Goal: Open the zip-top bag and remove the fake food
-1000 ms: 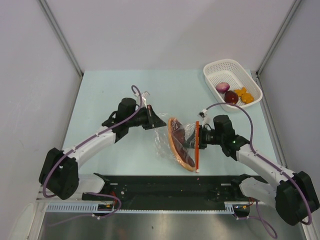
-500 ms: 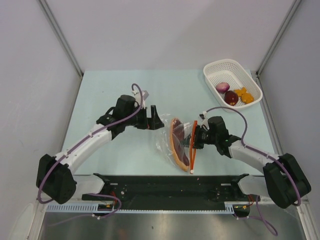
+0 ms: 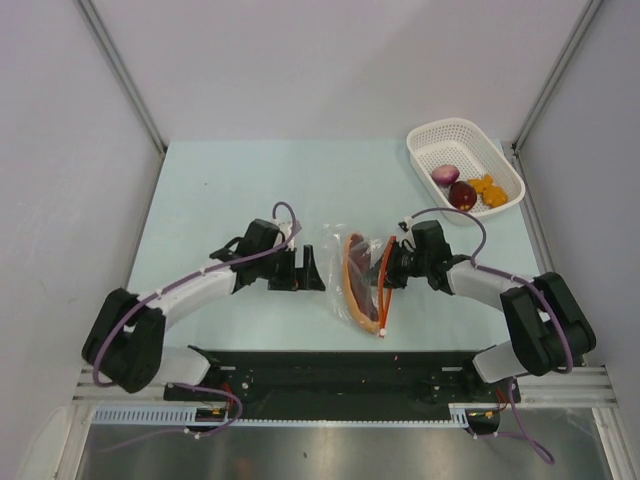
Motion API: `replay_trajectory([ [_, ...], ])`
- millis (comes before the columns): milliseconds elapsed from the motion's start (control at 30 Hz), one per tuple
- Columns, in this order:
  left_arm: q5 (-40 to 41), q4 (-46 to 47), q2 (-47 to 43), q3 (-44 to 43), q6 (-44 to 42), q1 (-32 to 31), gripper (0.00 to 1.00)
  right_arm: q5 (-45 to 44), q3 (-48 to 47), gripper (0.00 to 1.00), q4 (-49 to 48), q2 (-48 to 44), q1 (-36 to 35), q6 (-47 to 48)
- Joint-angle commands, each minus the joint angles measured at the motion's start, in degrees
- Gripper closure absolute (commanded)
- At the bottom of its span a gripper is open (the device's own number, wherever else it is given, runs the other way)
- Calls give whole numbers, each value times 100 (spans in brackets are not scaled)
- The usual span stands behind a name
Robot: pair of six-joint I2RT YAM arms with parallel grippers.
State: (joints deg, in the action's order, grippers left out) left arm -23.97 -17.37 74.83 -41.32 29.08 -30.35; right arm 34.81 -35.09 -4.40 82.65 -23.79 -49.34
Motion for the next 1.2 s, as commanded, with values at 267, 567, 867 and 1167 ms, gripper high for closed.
replay_trajectory([
  [267, -416, 1437, 1737, -307, 607, -120, 74, 360, -183, 49, 1125, -3, -20, 715],
  [567, -240, 1930, 1500, 221, 985, -121, 100, 509, 766, 40, 1091, -970, -187, 672],
  [867, -319, 2036, 1447, 265, 1170, -252, 100, 598, 1206, 57, -148, -918, -548, 188],
  [1167, 594, 753, 1473, -271, -154, -279, 100, -579, 374, 100, 1887, -1681, -487, 644],
])
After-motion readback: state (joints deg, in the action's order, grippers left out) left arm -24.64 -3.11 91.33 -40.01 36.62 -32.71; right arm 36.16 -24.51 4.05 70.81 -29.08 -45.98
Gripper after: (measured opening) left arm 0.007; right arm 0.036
